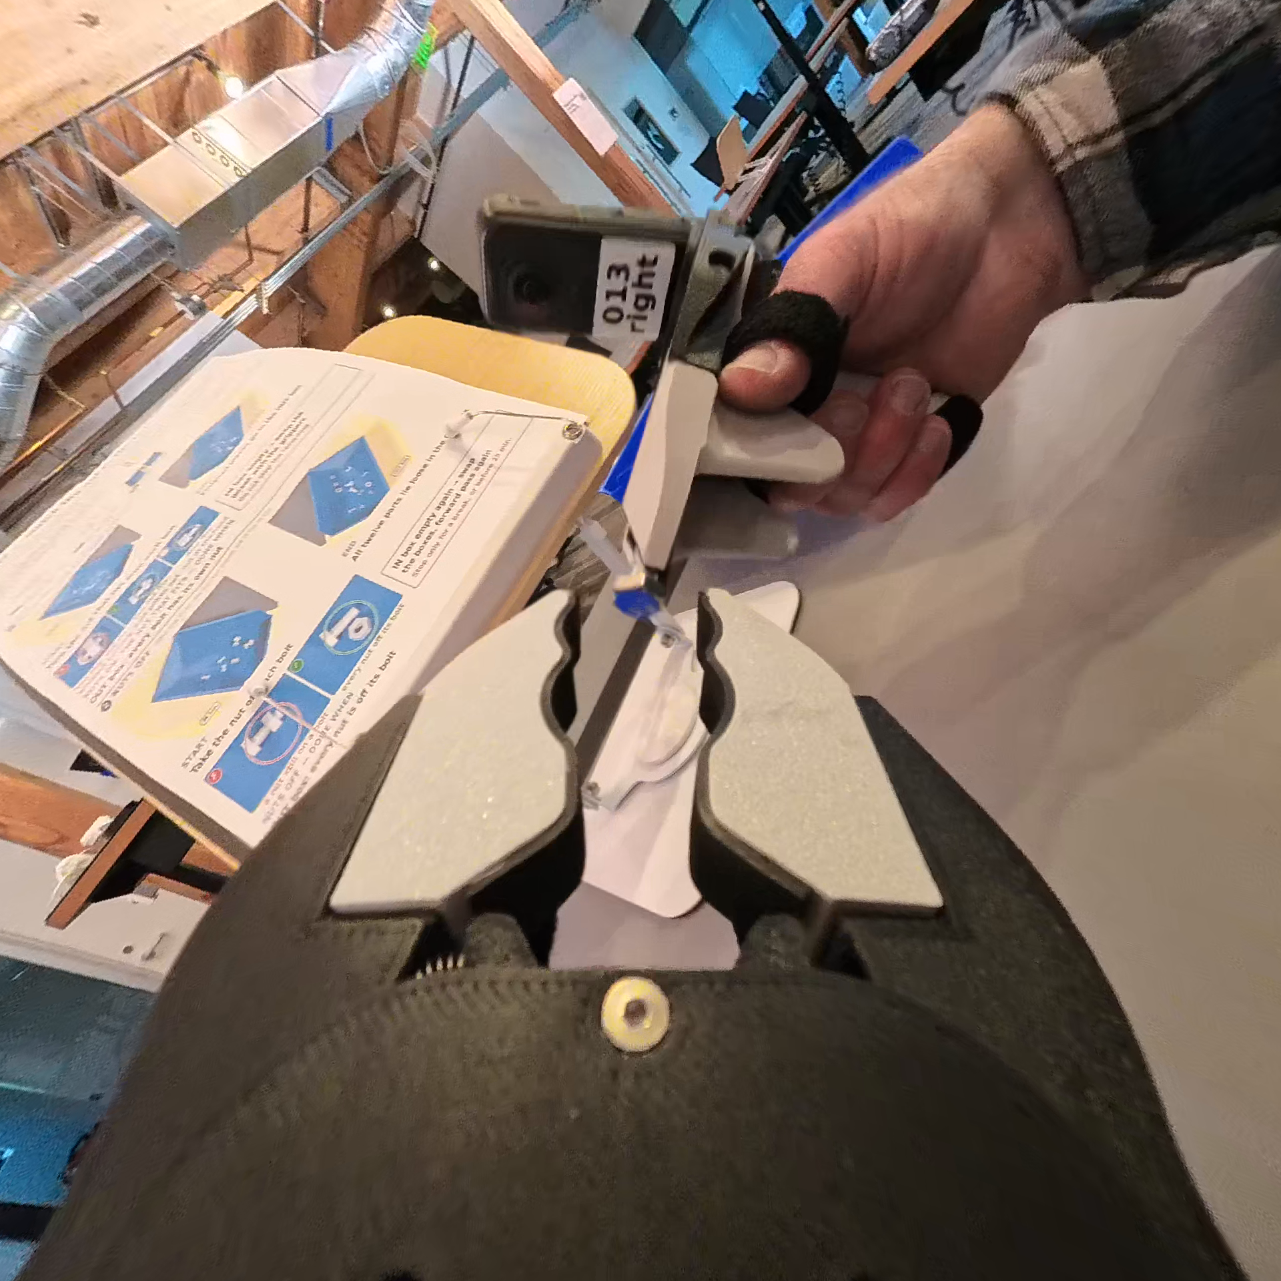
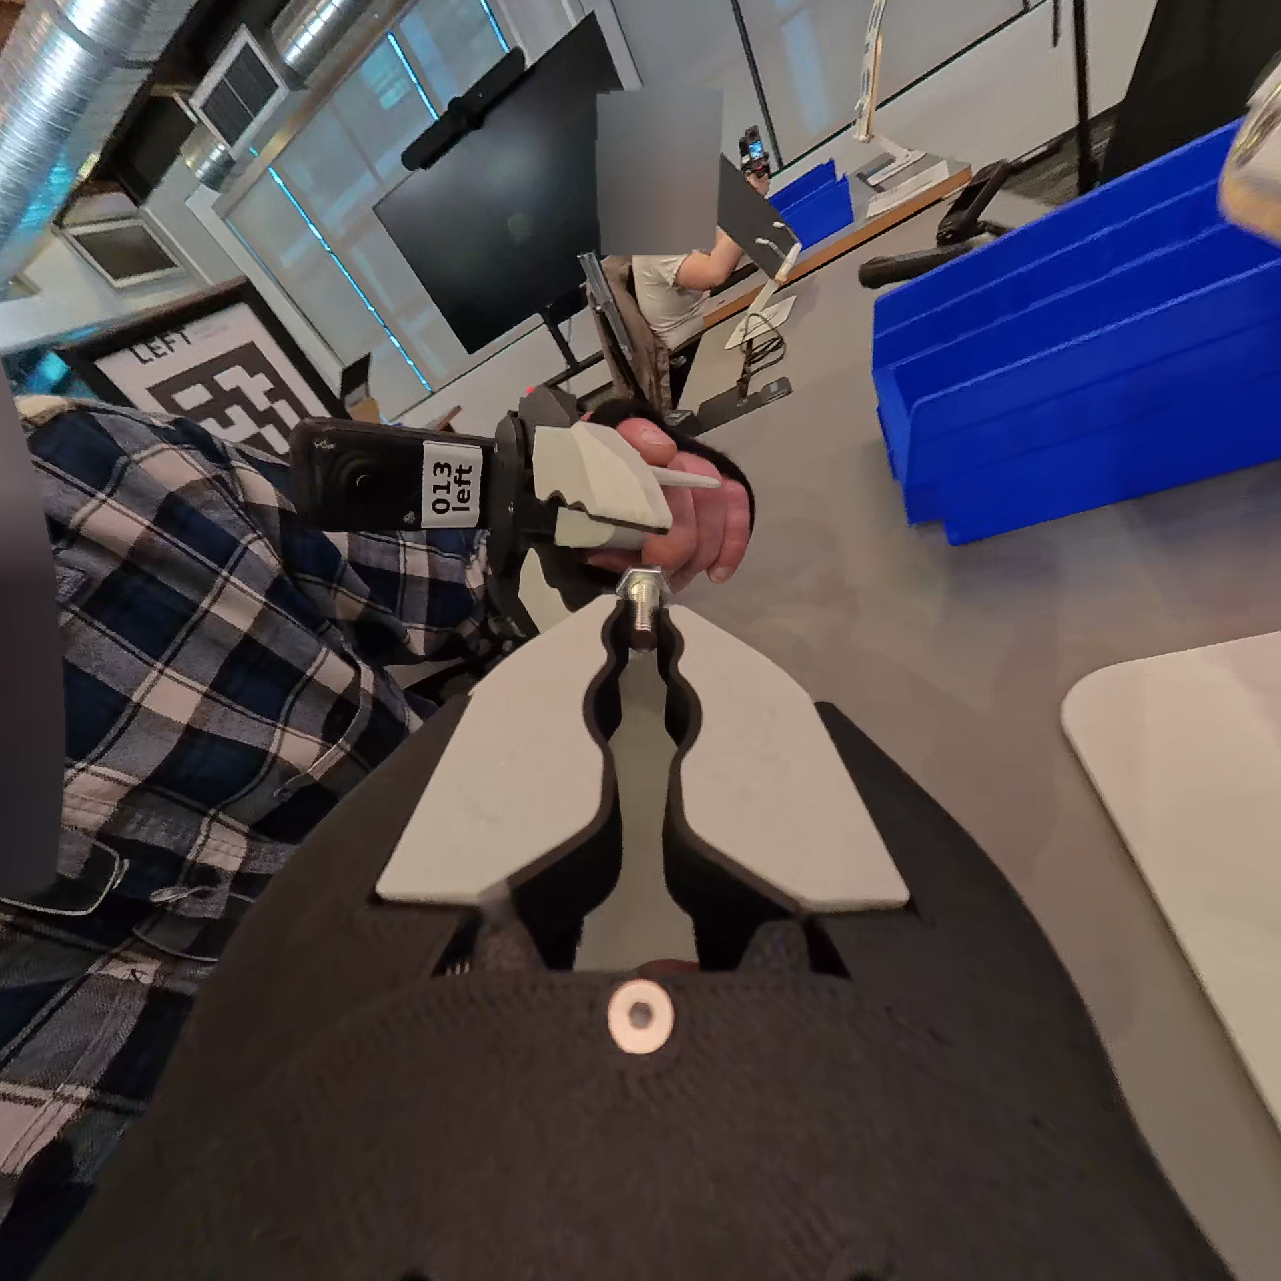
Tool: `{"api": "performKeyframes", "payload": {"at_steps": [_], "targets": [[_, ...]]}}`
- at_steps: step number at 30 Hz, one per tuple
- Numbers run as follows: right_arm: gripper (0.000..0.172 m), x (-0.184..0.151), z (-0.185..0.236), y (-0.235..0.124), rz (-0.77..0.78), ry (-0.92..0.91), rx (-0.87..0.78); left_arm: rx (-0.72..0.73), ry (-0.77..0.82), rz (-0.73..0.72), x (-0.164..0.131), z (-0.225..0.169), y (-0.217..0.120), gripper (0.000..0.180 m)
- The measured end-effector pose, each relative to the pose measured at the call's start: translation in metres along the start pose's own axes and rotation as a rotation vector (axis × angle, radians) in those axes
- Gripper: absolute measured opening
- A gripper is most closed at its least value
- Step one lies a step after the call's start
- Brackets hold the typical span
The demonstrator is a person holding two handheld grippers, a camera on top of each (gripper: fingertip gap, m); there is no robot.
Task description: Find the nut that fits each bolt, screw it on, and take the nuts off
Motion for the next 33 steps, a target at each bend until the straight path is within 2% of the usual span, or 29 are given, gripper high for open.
{"api": "performKeyframes", "payload": {"at_steps": [2,4,7,10,13,16,18,21,26,31,32,33], "targets": [[0.008,0.012,0.004,-0.012,-0.002,-0.058,-0.055,0.002,-0.002,0.007,-0.002,0.001,0.0,0.031],[0.008,0.03,0.008,-0.032,0.008,-0.158,-0.164,-0.02,-0.004,0.015,-0.004,0.0,0.0,0.017],[0.008,0.057,0.007,-0.08,0.06,-0.346,-0.468,-0.044,0.004,0.038,-0.008,-0.004,0.002,0.0],[0.008,0.074,-0.003,-0.144,0.121,-0.459,-0.824,-0.067,0.0,0.057,-0.009,-0.008,0.005,0.0],[0.008,0.08,-0.013,-0.2,0.089,-0.423,-1.009,-0.084,0.002,0.064,-0.009,-0.011,0.007,0.0],[0.008,0.068,-0.037,-0.248,0.093,-0.323,-1.15,-0.116,0.0,0.08,-0.012,-0.016,0.01,0.0],[0.008,0.055,-0.054,-0.275,0.152,-0.268,-1.268,-0.13,0.009,0.08,-0.013,-0.019,0.011,0.0],[0.009,0.033,-0.077,-0.292,0.231,-0.179,-1.323,-0.129,0.006,0.084,-0.014,-0.019,0.011,0.0],[0.009,-0.005,-0.111,-0.297,0.339,-0.024,-1.307,-0.135,-0.016,0.094,-0.019,-0.016,0.01,0.0],[0.009,-0.027,-0.125,-0.303,0.37,0.089,-1.295,-0.146,-0.015,0.104,-0.021,-0.017,0.011,0.0],[0.013,-0.029,-0.127,-0.304,0.364,0.105,-1.299,-0.149,-0.016,0.106,-0.022,-0.018,0.011,0.0],[0.023,-0.03,-0.128,-0.306,0.363,0.119,-1.302,-0.152,-0.016,0.11,-0.023,-0.018,0.011,0.0]]}}
Point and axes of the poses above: each gripper's, where its closed fingertips meet, y out along the fingers, x out of its top, z = x × y across the jaws, the point moved 5 cm from there along -y, back along the fingers
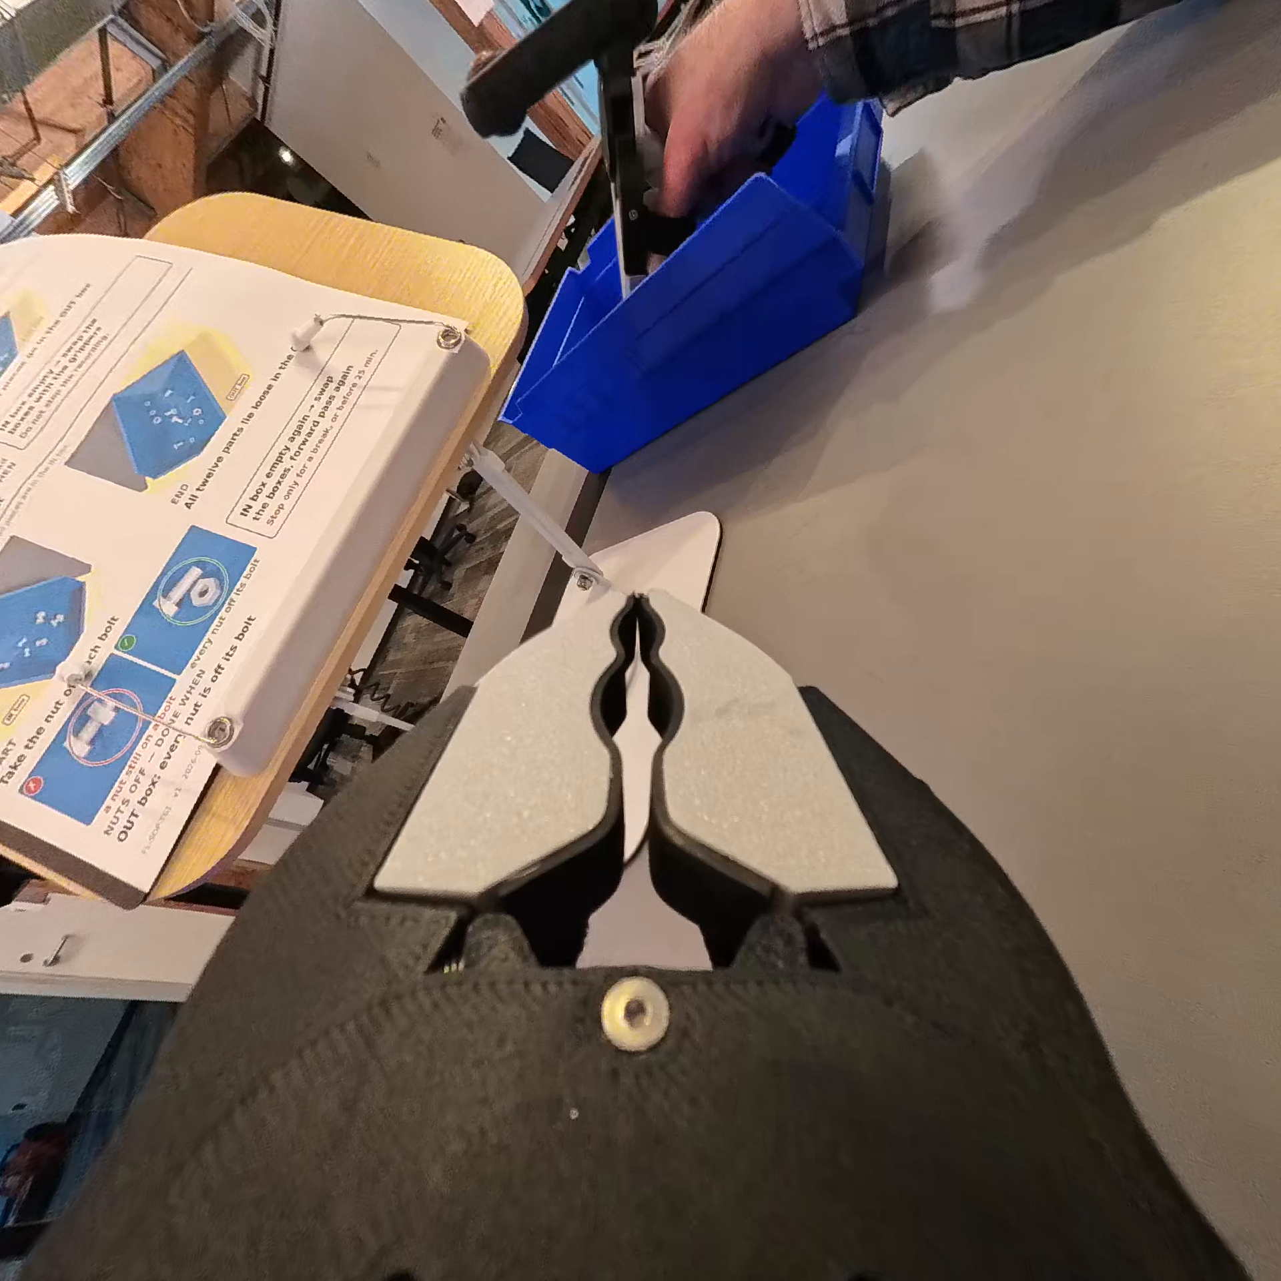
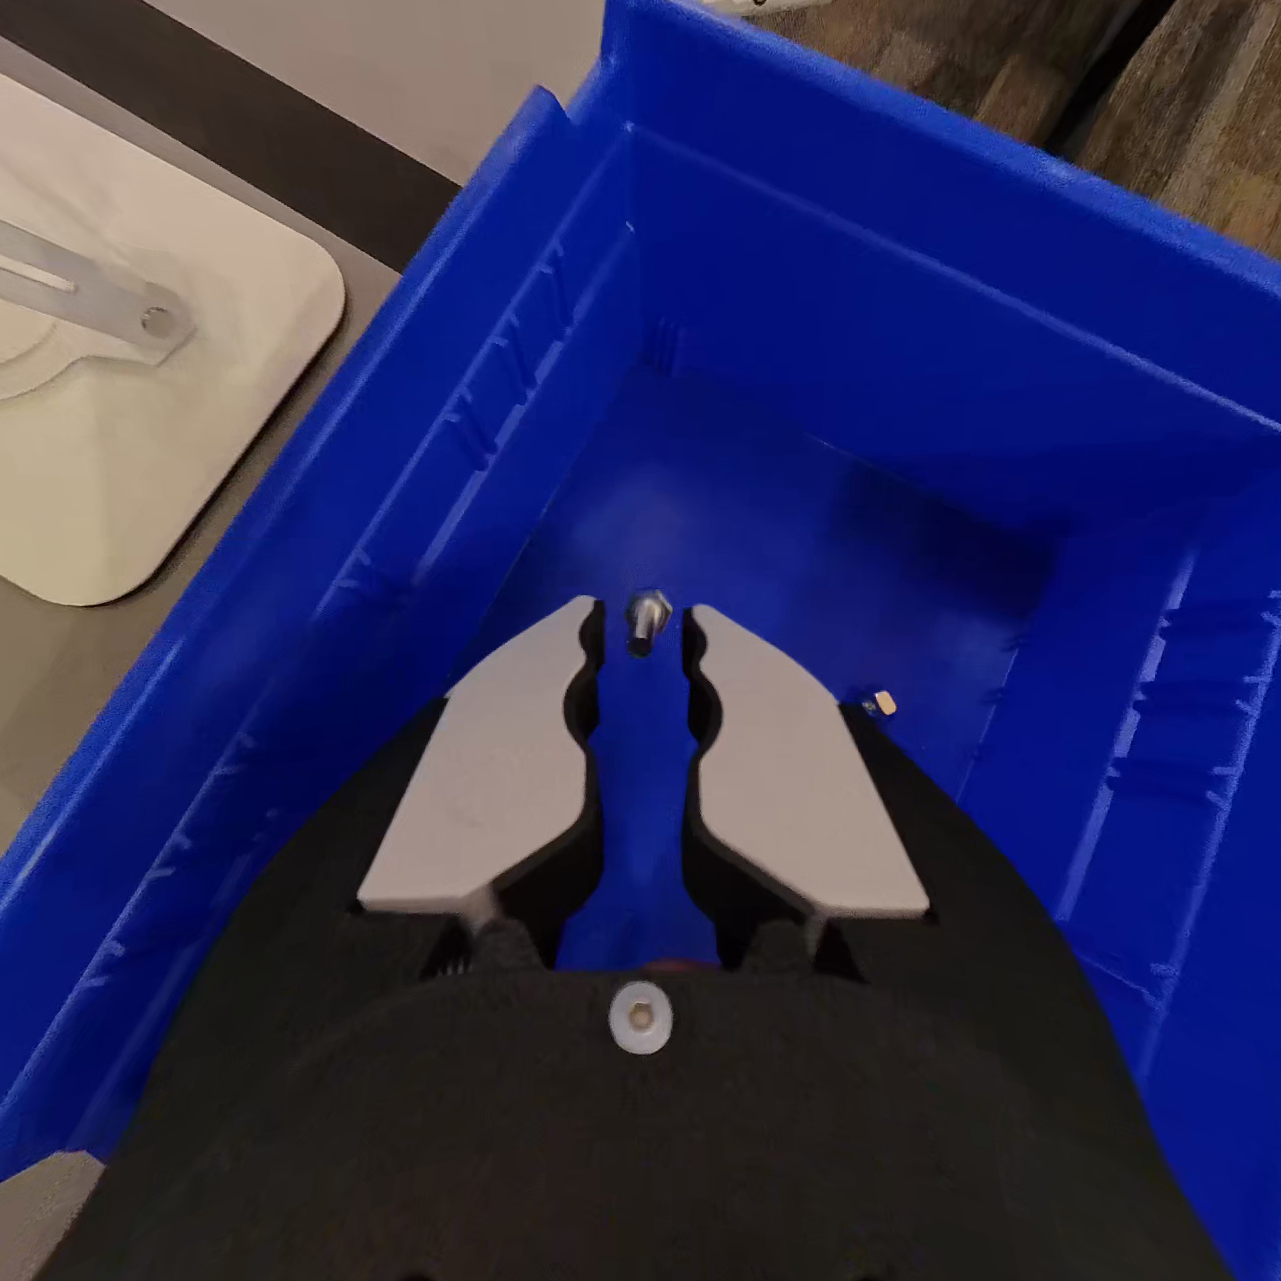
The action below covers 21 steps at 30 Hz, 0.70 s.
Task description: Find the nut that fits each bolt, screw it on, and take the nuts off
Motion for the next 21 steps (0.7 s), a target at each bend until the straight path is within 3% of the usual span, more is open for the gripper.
{"api": "performKeyframes", "payload": {"at_steps": [2,7,10,17,19,21], "targets": [[0.037,0.0,-0.004,0.0,0.004,0.008,-0.027,-0.004,0.001,0.008,-0.001,-0.001,0.001,0.0],[0.032,0.018,-0.001,-0.023,-0.087,-0.043,-0.078,0.042,-0.007,0.017,-0.003,0.008,-0.002,0.001],[0.024,0.043,0.014,-0.055,-0.213,-0.126,-0.132,0.159,-0.065,0.067,-0.011,0.034,-0.01,0.005],[0.01,0.089,0.11,-0.106,-0.493,-0.314,0.017,0.441,-0.261,0.125,-0.042,0.125,-0.064,0.016],[0.008,0.095,0.148,-0.108,-0.546,-0.366,0.103,0.448,-0.338,0.18,-0.058,0.146,-0.075,0.018],[0.005,0.094,0.186,-0.099,-0.568,-0.397,0.209,0.364,-0.462,0.313,-0.085,0.158,-0.077,0.018]]}}
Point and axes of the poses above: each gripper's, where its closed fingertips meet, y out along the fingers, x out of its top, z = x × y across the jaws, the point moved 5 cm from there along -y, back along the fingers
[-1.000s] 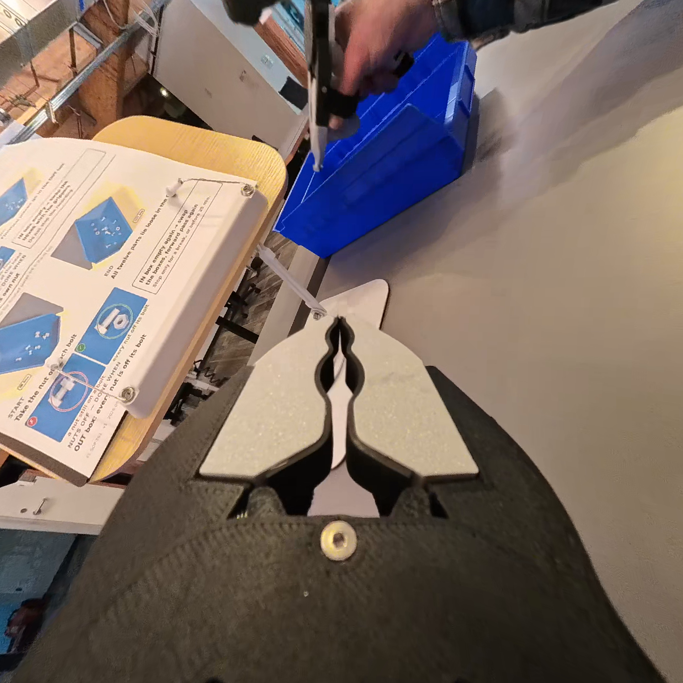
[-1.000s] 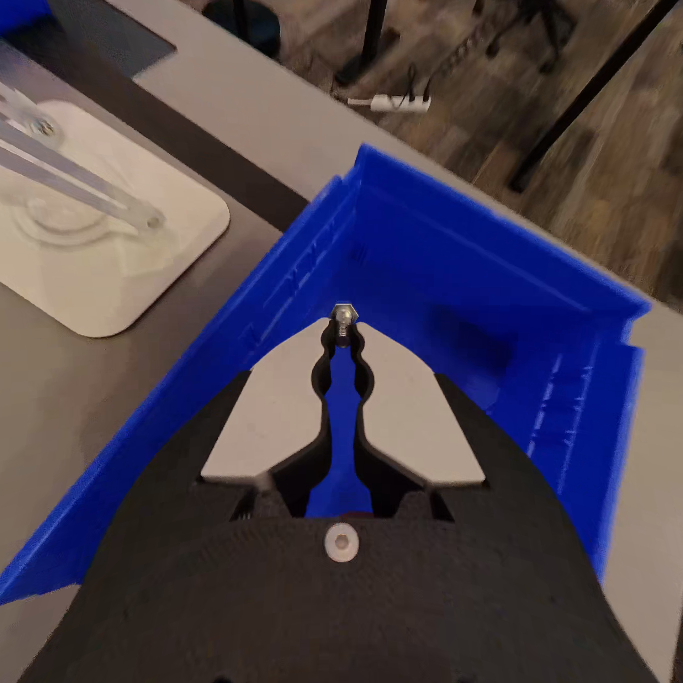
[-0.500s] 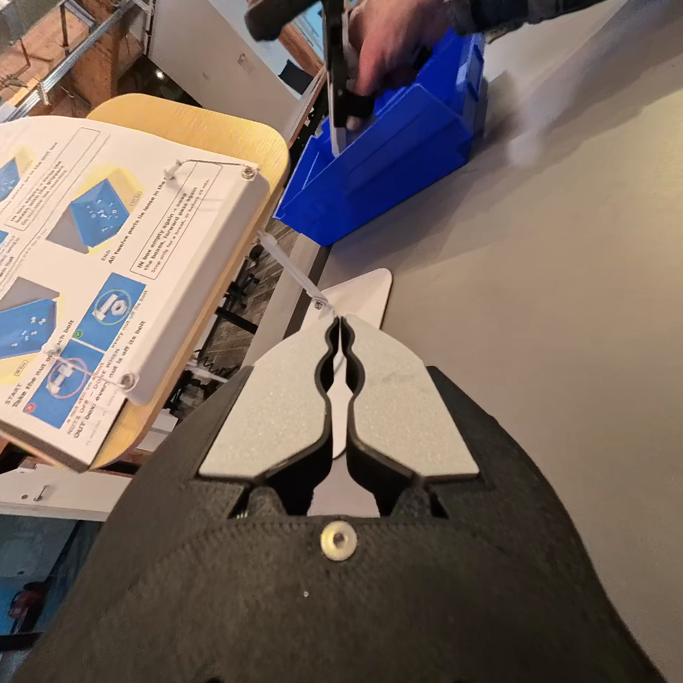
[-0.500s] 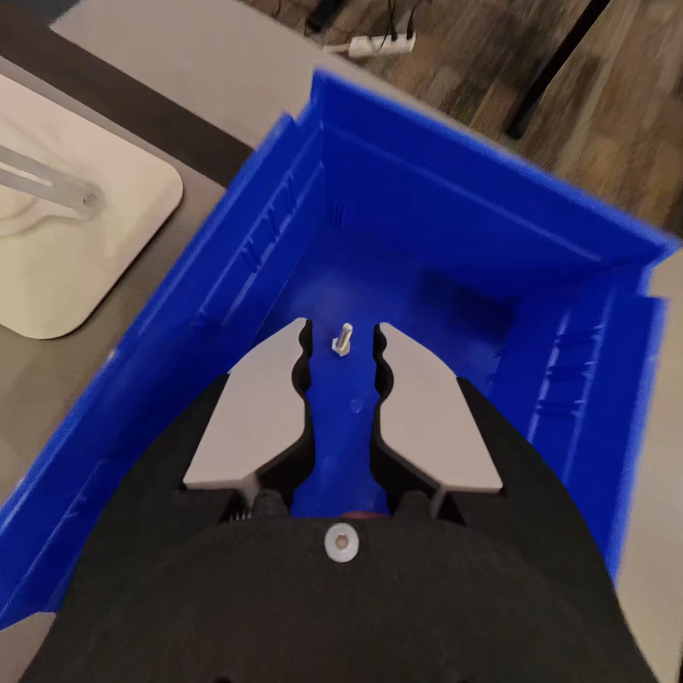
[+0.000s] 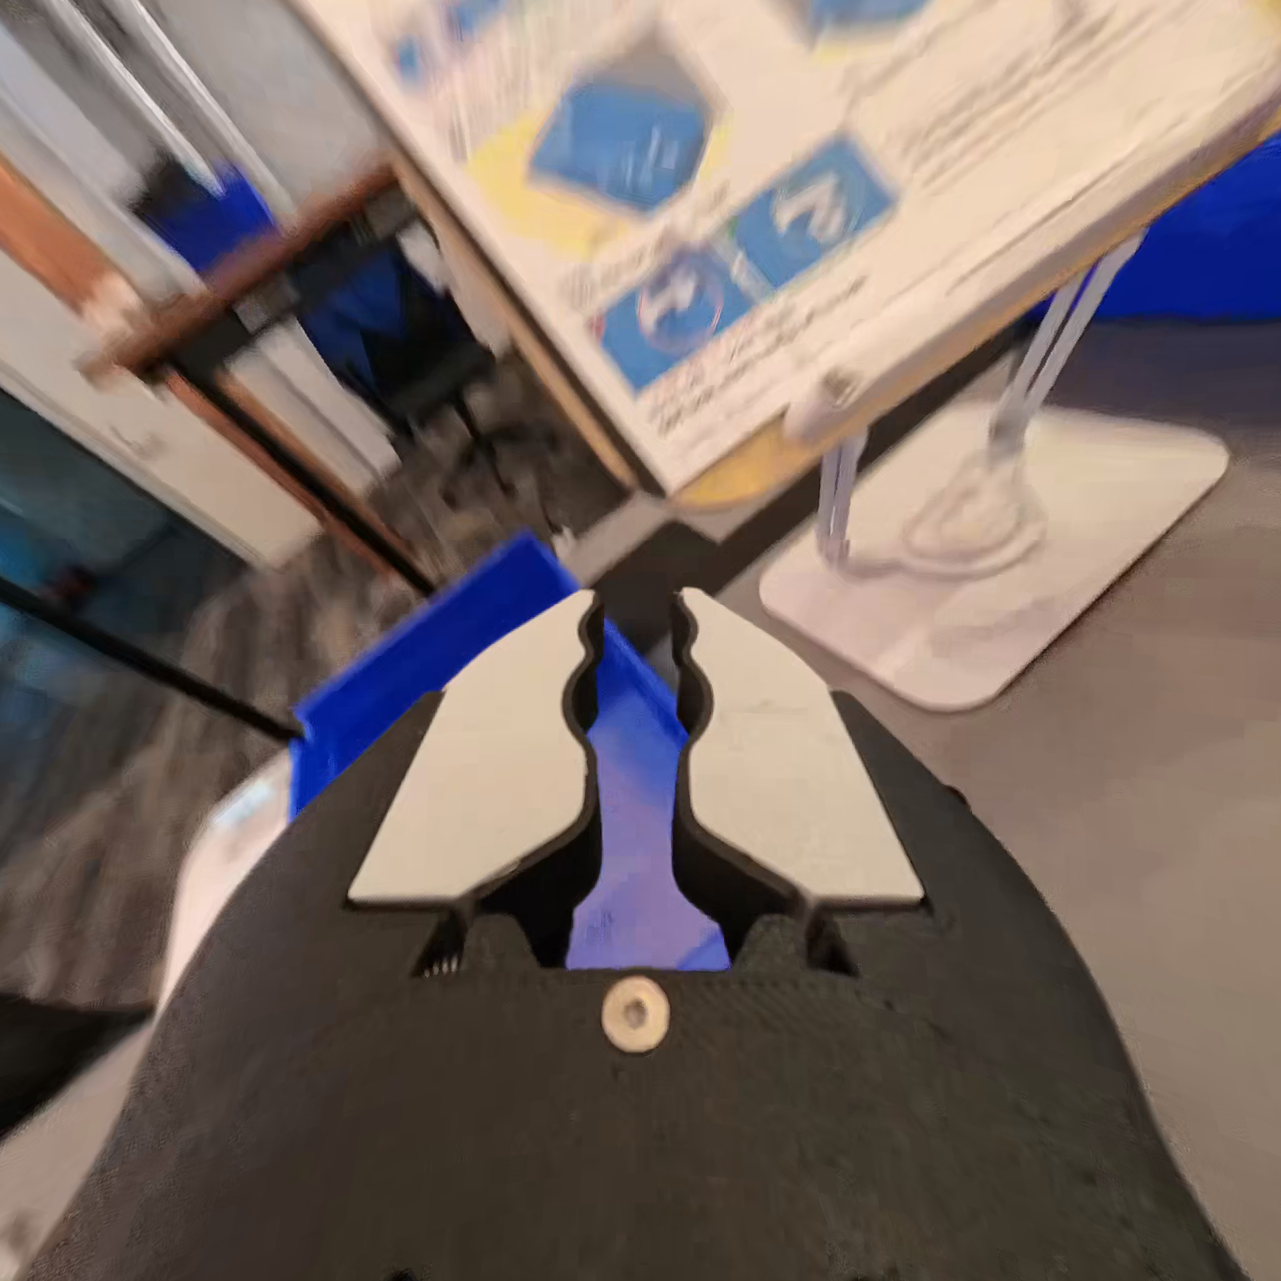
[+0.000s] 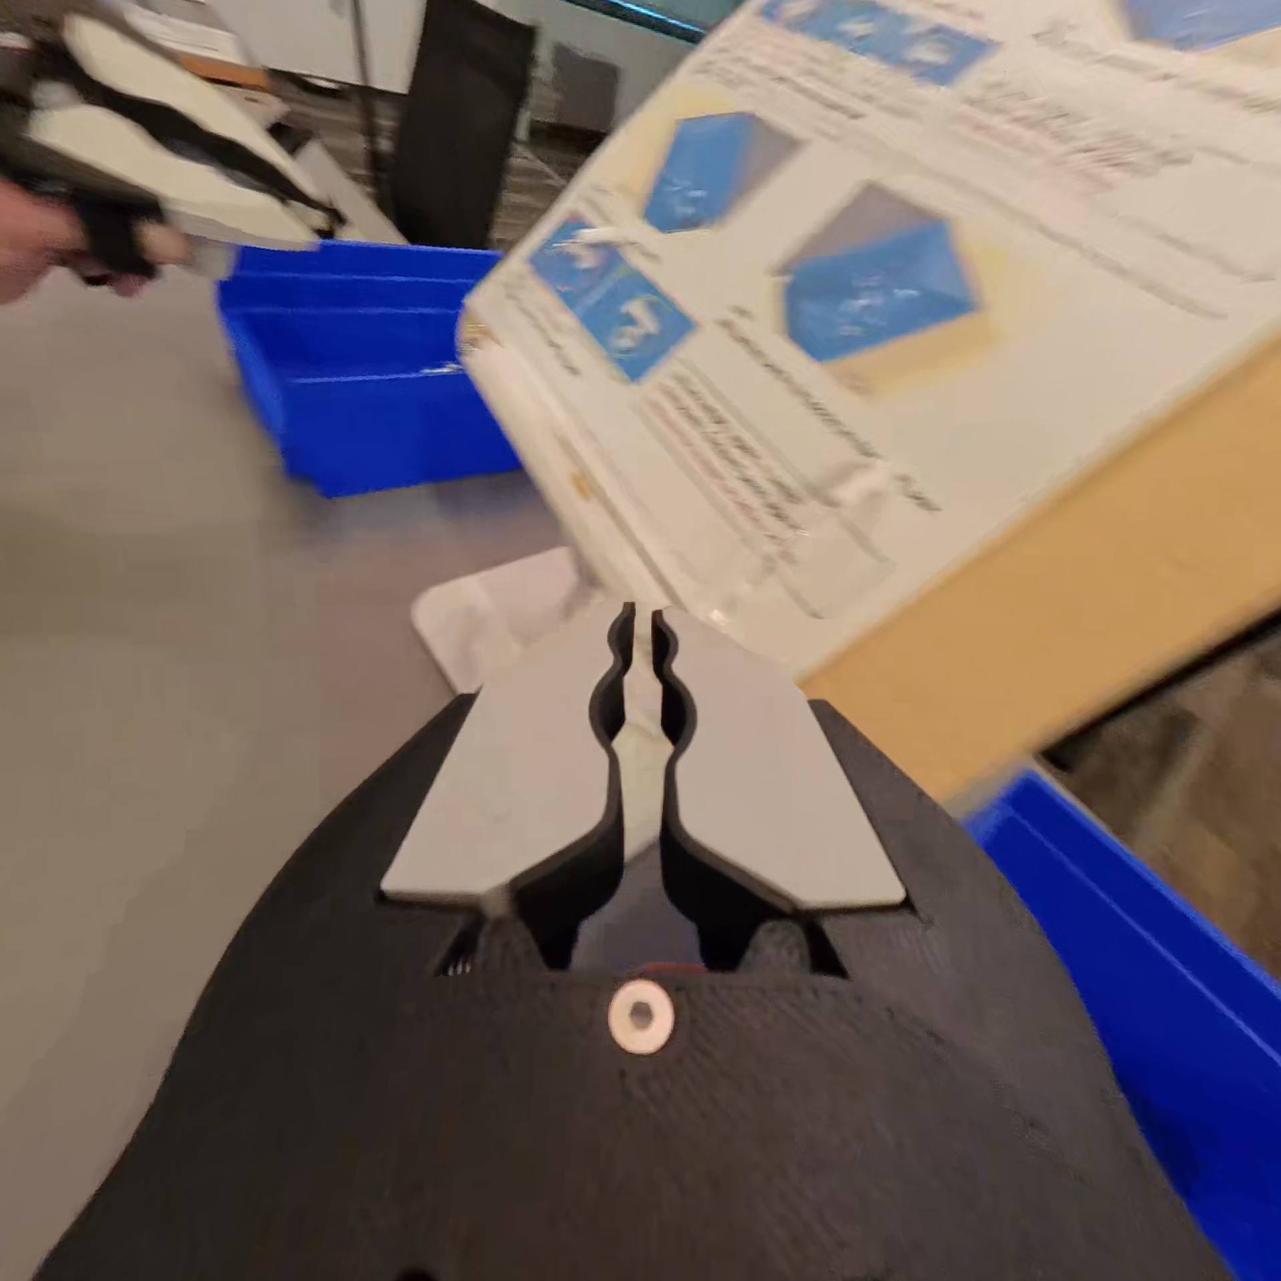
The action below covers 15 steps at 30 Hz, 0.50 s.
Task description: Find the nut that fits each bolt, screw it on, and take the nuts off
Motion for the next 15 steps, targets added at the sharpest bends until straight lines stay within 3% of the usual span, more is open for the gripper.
{"api": "performKeyframes", "payload": {"at_steps": [3,6,8,13,15], "targets": [[0.006,-0.016,0.042,0.035,0.02,-0.019,0.096,-0.088,-0.136,0.263,-0.038,0.021,0.022,0.02],[0.005,-0.045,0.075,0.067,0.058,-0.031,0.171,-0.047,-0.18,0.46,-0.077,0.04,0.045,0.023],[0.004,-0.063,0.091,0.082,0.069,-0.008,0.211,-0.062,-0.244,0.599,-0.107,0.044,0.057,0.038],[0.005,-0.089,0.109,0.097,0.109,0.024,0.279,-0.036,-0.315,0.801,-0.153,0.058,0.068,0.042],[0.005,-0.092,0.11,0.099,0.114,0.027,0.29,-0.052,-0.367,0.809,-0.16,0.059,0.072,0.041]]}}
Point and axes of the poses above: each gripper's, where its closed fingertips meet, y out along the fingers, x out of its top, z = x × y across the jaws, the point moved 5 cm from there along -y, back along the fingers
